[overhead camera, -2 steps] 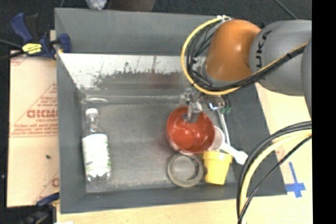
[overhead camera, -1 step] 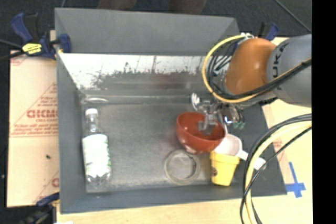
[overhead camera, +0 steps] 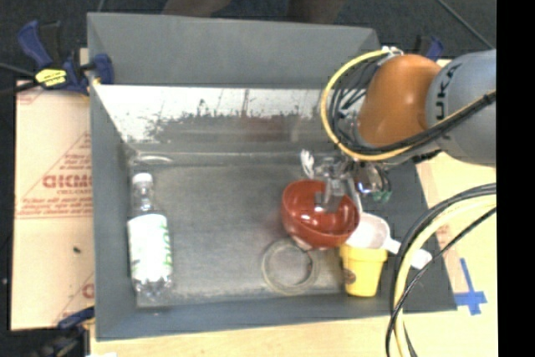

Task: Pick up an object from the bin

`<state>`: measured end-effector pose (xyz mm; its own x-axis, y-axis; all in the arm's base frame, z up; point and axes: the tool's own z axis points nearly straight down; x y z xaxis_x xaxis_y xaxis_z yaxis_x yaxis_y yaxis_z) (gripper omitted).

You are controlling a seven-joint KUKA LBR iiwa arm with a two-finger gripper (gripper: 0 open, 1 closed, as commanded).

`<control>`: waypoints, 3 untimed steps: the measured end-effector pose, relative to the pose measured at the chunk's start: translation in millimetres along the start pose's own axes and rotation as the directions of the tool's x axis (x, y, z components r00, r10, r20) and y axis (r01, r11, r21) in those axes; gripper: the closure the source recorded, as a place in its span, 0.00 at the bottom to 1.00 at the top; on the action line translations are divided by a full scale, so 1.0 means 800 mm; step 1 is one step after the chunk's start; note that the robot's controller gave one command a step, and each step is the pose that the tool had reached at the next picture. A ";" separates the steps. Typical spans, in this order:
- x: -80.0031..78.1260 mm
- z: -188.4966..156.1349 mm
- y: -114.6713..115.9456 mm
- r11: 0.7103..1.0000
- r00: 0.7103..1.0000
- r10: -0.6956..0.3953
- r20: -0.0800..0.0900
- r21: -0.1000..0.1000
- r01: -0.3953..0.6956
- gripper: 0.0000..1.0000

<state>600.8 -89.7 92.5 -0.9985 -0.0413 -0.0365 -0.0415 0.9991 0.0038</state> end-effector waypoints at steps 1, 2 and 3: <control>-0.010 -0.017 -0.023 0.945 0.945 -0.327 0.012 0.003 0.327 1.00; -0.010 -0.139 -0.009 0.991 0.991 -0.132 0.009 0.000 0.132 1.00; -0.009 -0.095 -0.023 0.975 0.975 -0.221 0.018 0.002 0.221 1.00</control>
Offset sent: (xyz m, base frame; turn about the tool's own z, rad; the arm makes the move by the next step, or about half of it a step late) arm 0.0021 -0.0020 0.1452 -0.0800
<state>605.8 -107.9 168.7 -0.9638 -0.2610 -0.0539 -0.2610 0.9653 -0.0066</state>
